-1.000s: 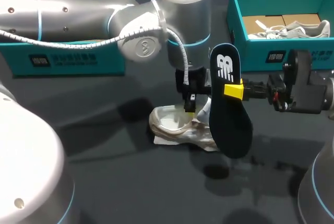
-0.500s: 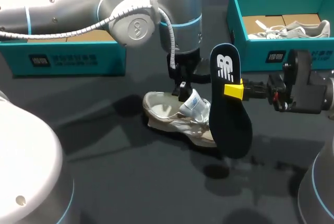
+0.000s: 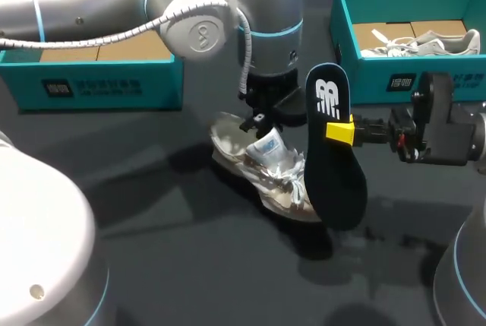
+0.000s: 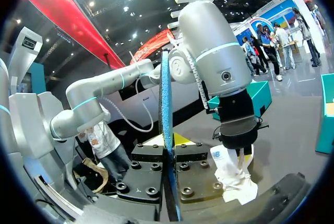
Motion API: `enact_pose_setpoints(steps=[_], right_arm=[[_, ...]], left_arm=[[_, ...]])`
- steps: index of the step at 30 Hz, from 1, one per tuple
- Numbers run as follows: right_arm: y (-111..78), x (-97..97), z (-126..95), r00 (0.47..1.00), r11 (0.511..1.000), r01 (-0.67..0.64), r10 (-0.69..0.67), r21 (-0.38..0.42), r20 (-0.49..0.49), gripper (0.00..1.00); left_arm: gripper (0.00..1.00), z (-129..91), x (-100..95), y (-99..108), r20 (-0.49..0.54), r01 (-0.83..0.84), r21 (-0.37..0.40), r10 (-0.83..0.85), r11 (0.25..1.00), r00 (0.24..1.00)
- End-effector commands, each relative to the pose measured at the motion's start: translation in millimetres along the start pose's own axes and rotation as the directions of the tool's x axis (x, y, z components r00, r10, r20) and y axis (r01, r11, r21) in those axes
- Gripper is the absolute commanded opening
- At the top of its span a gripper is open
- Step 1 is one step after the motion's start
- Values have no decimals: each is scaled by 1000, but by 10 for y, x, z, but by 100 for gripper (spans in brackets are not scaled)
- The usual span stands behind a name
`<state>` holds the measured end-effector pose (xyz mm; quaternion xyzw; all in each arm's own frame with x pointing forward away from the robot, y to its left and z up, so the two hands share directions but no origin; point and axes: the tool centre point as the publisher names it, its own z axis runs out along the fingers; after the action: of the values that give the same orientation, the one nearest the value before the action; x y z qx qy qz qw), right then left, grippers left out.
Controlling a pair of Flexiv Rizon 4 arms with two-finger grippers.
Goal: Take the shoe out of the shoebox, open the shoe tongue, remove and reinsert the insole, then place the shoe into the shoebox
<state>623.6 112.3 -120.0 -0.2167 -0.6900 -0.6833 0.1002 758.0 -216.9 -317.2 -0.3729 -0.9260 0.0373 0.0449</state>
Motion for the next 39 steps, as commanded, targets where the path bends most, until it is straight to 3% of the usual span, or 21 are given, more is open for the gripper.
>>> enact_pose_setpoints(steps=[1,8,12,22,39], right_arm=[[-11,16,6,1000,1000,0,0,0,4,0],[-11,16,6,1000,1000,0,0,0,4,0],[-11,16,6,1000,1000,0,0,0,4,0],[-11,16,6,1000,1000,0,0,0,4,0],[-11,16,6,1000,1000,0,0,0,4,0]], left_arm=[[0,-54,53,-5,21,-226,-54,228,973,974],[0,-54,53,-5,21,-226,-54,228,973,974],[0,-57,56,44,47,-427,-14,427,904,903],[0,8,86,51,74,-639,8,637,769,767],[0,189,93,-123,79,-718,-27,718,695,692]])
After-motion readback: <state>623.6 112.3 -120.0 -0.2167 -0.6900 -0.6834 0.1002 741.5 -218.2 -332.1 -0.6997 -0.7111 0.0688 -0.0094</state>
